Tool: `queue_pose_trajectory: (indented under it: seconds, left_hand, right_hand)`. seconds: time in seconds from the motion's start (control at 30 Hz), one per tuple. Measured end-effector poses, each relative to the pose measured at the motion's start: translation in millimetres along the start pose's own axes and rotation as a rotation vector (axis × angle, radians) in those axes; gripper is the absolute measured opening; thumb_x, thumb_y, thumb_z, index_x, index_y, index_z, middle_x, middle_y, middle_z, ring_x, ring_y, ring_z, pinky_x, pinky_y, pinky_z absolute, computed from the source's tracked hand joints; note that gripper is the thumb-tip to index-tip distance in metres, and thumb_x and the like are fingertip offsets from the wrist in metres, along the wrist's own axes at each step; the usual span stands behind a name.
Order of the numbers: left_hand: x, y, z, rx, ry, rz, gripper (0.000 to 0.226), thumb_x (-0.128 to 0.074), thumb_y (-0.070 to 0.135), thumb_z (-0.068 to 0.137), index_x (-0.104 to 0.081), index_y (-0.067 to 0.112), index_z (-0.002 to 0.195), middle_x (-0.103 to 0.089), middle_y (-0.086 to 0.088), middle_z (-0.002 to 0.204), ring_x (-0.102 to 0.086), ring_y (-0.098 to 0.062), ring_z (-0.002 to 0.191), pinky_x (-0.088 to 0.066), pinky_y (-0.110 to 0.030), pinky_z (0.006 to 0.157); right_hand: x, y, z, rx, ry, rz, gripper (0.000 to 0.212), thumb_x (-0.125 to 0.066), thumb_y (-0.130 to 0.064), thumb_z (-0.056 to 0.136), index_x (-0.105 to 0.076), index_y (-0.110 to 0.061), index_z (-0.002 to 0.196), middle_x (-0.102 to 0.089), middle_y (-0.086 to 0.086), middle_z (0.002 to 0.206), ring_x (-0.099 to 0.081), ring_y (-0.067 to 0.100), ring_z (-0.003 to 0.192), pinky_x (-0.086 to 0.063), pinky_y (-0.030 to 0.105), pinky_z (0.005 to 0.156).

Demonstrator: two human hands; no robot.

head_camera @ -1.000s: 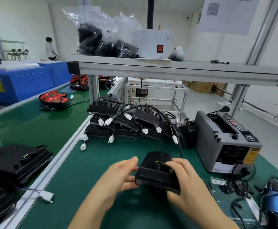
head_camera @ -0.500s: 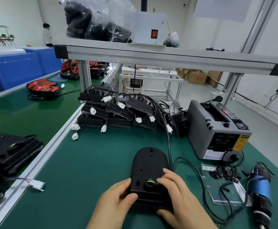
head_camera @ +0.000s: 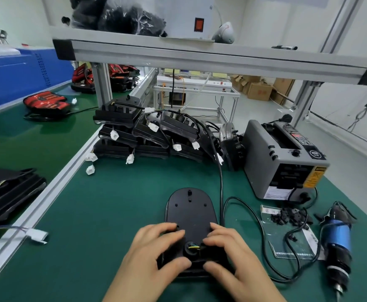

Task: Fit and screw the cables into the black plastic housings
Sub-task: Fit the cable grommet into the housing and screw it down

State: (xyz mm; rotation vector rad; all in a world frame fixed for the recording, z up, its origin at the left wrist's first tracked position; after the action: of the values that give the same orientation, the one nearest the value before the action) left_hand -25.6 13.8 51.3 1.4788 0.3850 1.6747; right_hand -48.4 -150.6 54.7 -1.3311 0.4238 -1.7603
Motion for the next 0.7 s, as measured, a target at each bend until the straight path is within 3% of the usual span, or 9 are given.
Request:
queue_pose_trajectory:
  seconds: [0.17, 0.3, 0.4, 0.57, 0.7]
  left_hand:
    - [-1.7, 14.7, 3.9, -0.09, 0.072, -0.028, 0.042, -0.049, 0.071, 0.065, -0.054, 0.061, 0.105, -0.048, 0.039, 0.116, -0.029, 0.006, 0.124, -0.025, -0.002, 0.091]
    - [-1.3, 27.6, 2.5, -0.169, 0.164, 0.021, 0.034, -0.054, 0.062, 0.071, -0.069, 0.049, 0.098, -0.059, 0.029, 0.098, -0.042, 0.005, 0.105, -0.037, -0.024, 0.089]
    - [1.2, 36.1, -0.4, -0.238, 0.259, 0.099, 0.027, -0.055, 0.054, 0.074, -0.074, 0.04, 0.086, -0.06, 0.027, 0.088, -0.046, 0.004, 0.092, -0.037, -0.025, 0.078]
    - [-3.4, 42.7, -2.8, -0.318, 0.315, 0.143, 0.024, -0.055, 0.043, 0.076, -0.075, 0.035, 0.085, -0.061, 0.018, 0.084, -0.048, 0.002, 0.084, -0.035, -0.023, 0.073]
    - [-4.0, 45.5, -4.9, -0.31, 0.374, 0.12, 0.022, -0.056, 0.039, 0.077, -0.075, 0.028, 0.079, -0.059, 0.014, 0.08, -0.047, -0.003, 0.077, -0.039, -0.023, 0.065]
  right_hand:
    - [5.5, 0.8, -2.0, -0.014, 0.13, -0.012, 0.023, -0.06, -0.02, 0.083, -0.065, -0.034, 0.101, -0.06, -0.015, 0.11, -0.048, 0.0, 0.122, -0.037, 0.015, 0.099]
    - [11.5, -11.4, 0.3, 0.066, 0.225, -0.145, 0.014, -0.065, -0.021, 0.081, -0.073, -0.017, 0.092, -0.064, -0.01, 0.096, -0.052, 0.0, 0.103, -0.039, 0.012, 0.092]
    - [13.4, -23.0, -0.9, 0.147, 0.267, -0.213, 0.015, -0.062, -0.025, 0.083, -0.074, -0.016, 0.086, -0.065, -0.01, 0.085, -0.053, 0.007, 0.091, -0.043, 0.017, 0.085]
    - [15.8, -15.1, -8.0, 0.09, 0.215, -0.133, 0.015, -0.069, -0.011, 0.079, -0.073, -0.014, 0.093, -0.067, -0.008, 0.093, -0.056, 0.006, 0.096, -0.046, 0.02, 0.087]
    - [28.9, -8.0, -15.7, 0.053, 0.212, -0.106, 0.018, -0.068, -0.015, 0.081, -0.072, -0.016, 0.098, -0.065, -0.009, 0.105, -0.055, 0.001, 0.105, -0.04, 0.014, 0.094]
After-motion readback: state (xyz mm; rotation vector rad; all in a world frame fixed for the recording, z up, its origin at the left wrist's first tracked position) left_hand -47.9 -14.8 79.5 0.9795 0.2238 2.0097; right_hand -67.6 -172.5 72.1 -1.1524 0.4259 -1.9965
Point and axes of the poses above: each hand's wrist, its own z-axis towards the middle knuckle, its own x-axis out of the back of the hand, y = z × x, the point moved 9 cm from there along z, towards the middle knuckle
